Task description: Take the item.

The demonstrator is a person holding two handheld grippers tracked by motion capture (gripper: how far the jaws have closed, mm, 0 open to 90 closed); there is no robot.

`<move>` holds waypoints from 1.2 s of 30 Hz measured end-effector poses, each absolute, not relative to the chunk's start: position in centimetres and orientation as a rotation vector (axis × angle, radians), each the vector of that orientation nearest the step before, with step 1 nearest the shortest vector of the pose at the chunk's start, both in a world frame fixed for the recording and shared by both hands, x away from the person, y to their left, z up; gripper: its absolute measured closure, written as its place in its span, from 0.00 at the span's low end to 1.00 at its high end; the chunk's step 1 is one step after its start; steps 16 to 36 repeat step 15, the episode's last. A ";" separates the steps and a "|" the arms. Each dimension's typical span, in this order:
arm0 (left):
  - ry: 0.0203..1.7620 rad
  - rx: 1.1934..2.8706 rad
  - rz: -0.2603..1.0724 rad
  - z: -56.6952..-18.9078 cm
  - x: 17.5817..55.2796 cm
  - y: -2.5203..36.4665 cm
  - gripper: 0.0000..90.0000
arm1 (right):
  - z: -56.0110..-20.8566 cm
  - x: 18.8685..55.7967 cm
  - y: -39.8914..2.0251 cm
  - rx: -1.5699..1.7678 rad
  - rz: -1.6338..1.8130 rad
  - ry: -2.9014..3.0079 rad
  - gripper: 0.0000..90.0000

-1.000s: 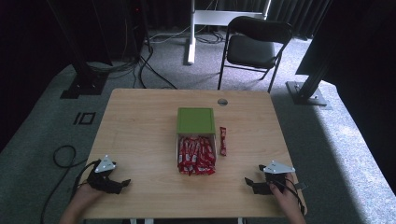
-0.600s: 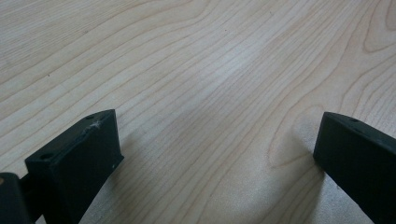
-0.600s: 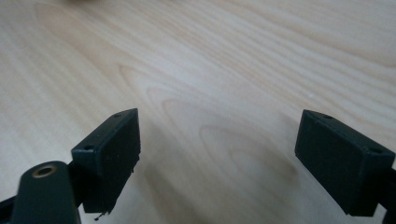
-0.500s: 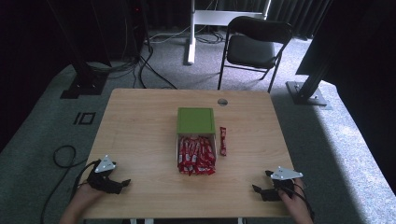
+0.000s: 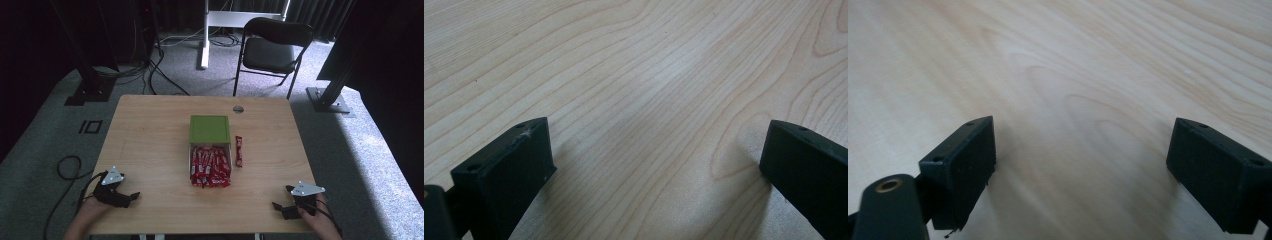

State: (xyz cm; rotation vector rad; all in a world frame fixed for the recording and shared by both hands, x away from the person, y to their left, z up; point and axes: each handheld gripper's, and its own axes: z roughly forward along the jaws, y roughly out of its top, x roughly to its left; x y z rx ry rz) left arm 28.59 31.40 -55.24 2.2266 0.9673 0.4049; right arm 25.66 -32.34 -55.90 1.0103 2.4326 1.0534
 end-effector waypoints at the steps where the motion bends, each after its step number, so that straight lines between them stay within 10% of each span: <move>1: 0.967 2.227 0.405 -55.2 28.6 31.4 0.02 | -55.9 25.6 -32.3 0.992 1.058 2.445 0.14; 36: 0.967 2.227 0.405 -55.2 28.6 31.4 0.02 | -55.9 25.5 -32.2 0.983 1.062 2.455 0.14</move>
